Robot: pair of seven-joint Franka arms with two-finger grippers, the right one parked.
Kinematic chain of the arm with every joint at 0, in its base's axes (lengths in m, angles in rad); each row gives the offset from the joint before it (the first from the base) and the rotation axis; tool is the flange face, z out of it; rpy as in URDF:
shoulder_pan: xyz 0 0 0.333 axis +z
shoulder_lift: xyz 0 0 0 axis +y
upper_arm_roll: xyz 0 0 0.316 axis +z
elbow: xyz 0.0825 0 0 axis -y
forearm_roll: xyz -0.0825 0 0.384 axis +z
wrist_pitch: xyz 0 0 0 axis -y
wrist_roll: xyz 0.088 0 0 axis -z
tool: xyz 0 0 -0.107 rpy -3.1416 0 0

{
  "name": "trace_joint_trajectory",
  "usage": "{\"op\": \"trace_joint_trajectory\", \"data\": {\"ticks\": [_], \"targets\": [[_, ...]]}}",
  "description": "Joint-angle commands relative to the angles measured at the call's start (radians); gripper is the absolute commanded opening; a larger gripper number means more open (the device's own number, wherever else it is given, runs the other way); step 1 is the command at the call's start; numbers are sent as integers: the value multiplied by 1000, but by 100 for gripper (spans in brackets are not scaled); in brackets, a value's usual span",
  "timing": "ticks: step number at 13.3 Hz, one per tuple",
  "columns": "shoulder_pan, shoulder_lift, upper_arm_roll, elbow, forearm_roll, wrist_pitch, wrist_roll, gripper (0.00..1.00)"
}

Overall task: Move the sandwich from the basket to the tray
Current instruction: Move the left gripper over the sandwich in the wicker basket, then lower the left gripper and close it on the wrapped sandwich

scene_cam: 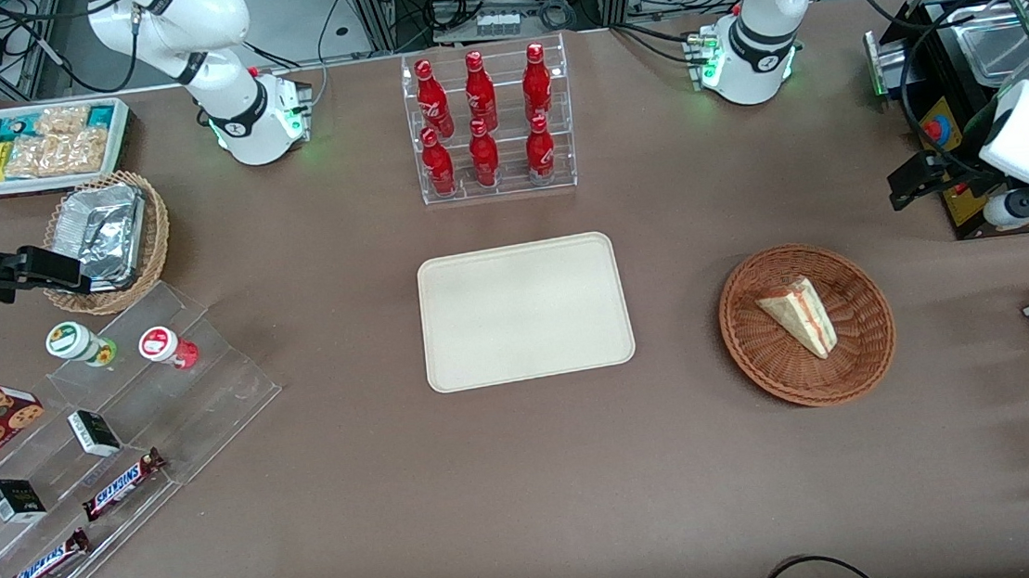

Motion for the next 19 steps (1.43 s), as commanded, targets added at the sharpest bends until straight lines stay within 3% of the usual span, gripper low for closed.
{"op": "trace_joint_trajectory", "data": {"ticks": [1, 10, 17, 19], "targets": [[2, -10, -1, 2, -13, 2, 18, 100], [-5, 71, -2, -50, 7, 130, -6, 100], [-9, 73, -17, -325, 7, 492, -320, 100], [-9, 105, -31, -345, 7, 542, -396, 100]]}}
